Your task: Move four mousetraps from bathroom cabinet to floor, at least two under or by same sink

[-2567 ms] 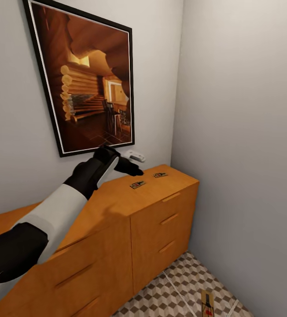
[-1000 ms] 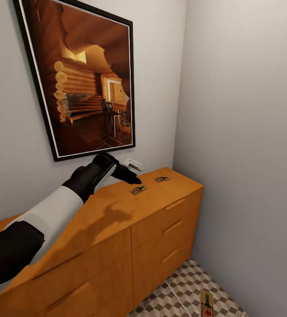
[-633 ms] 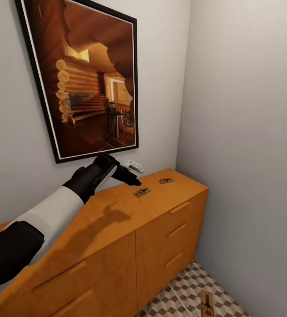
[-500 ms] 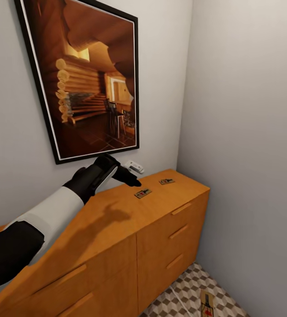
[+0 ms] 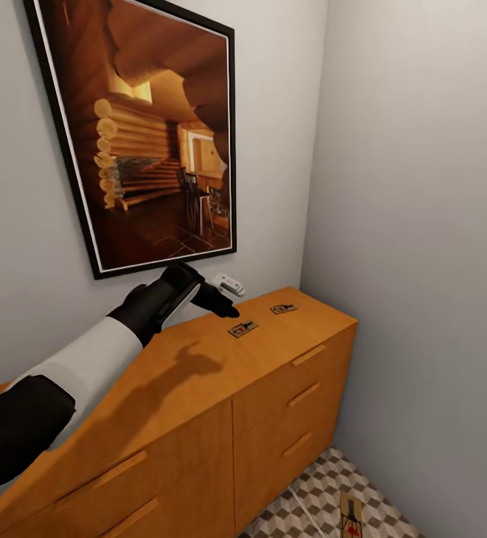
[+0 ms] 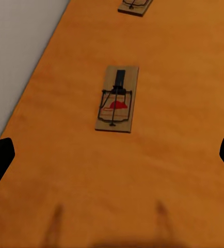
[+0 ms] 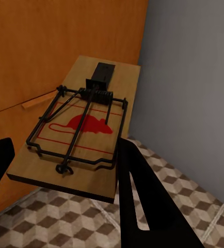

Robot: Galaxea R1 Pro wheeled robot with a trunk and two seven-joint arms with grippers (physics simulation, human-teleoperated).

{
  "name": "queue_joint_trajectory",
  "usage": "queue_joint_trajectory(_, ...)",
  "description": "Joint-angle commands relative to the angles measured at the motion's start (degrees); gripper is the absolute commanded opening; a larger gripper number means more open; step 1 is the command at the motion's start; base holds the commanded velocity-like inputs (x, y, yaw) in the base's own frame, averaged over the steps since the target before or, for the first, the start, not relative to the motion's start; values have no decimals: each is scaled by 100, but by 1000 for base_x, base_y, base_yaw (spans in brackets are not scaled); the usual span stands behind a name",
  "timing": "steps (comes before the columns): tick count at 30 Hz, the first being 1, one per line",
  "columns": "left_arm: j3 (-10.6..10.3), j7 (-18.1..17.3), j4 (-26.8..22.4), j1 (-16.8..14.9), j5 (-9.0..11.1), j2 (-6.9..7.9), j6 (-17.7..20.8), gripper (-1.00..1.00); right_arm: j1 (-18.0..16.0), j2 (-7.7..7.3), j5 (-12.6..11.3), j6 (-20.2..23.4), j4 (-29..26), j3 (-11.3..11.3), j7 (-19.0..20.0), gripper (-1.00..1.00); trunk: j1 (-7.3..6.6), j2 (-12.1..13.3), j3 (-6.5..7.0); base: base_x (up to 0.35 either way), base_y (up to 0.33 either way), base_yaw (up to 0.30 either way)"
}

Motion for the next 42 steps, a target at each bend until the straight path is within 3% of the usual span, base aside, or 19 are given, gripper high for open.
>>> queue_joint_trajectory(1,-15,26,-2,-7,52,2,32,100,-4,1,3,-9,3,42,-54,-100,0,-4,-7,0,0,0)
queue_joint_trajectory(15,-174,26,-2,2,52,2,32,100,-4,1,2,-9,3,42,-54,-100,0,-4,-7,0,0,0)
queue_joint_trajectory(42,-193,26,-11,27,52,-8,25,100,-4,1,5,-9,3,42,-54,-100,0,-4,-7,7,0,0)
